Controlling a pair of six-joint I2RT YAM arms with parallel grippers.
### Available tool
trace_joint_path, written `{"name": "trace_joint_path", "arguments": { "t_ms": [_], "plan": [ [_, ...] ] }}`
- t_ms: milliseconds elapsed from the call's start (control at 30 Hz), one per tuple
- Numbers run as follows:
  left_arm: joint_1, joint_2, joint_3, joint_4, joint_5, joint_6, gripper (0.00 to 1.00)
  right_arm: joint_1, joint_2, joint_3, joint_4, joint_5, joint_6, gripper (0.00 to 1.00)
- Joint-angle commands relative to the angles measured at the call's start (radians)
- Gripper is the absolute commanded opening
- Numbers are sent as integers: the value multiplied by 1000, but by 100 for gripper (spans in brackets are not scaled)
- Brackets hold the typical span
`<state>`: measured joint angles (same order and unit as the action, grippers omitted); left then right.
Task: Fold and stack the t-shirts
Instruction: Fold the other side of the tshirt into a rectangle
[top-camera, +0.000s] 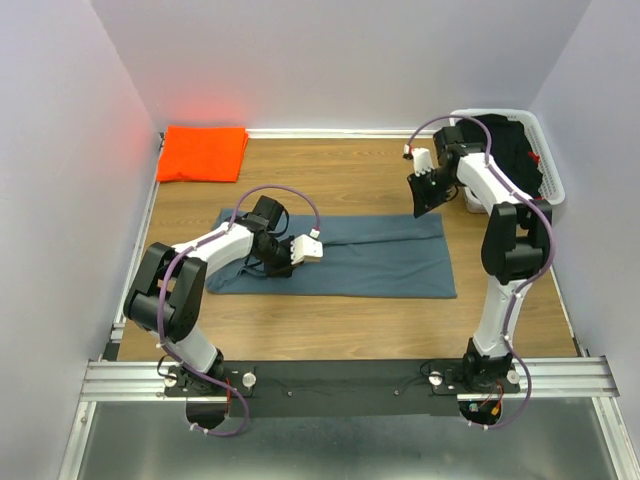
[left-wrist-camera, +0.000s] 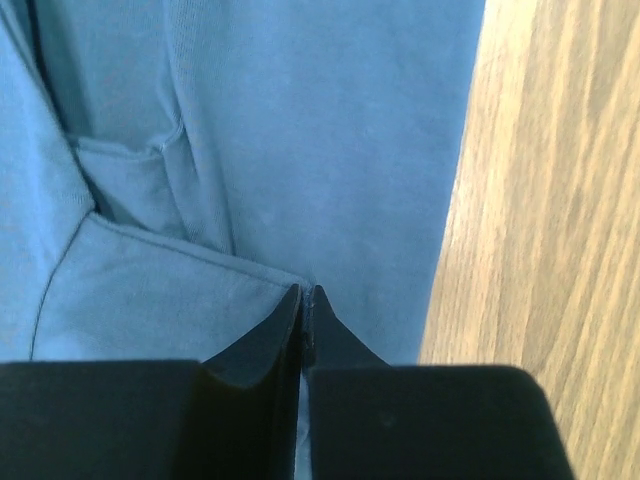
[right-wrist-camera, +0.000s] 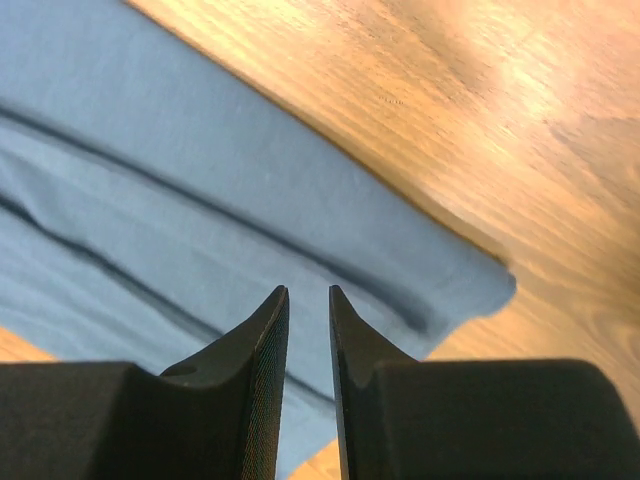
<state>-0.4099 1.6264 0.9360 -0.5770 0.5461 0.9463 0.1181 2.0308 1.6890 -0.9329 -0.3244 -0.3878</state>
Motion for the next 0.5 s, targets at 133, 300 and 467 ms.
{"name": "trace_joint_path", "arguments": {
  "t_ms": [133,300,467],
  "plan": [
    [-3,6,-2,26,-58,8,9,-5,89,-12,-7,30,9,29],
    [-3,13,6,26,-58,2,9,-6,71,-54,-3,58,-2,28],
    [-3,6,-8,29,-60,5,9,-5,-20,-137,-12,82,-33,25]
  ]
}}
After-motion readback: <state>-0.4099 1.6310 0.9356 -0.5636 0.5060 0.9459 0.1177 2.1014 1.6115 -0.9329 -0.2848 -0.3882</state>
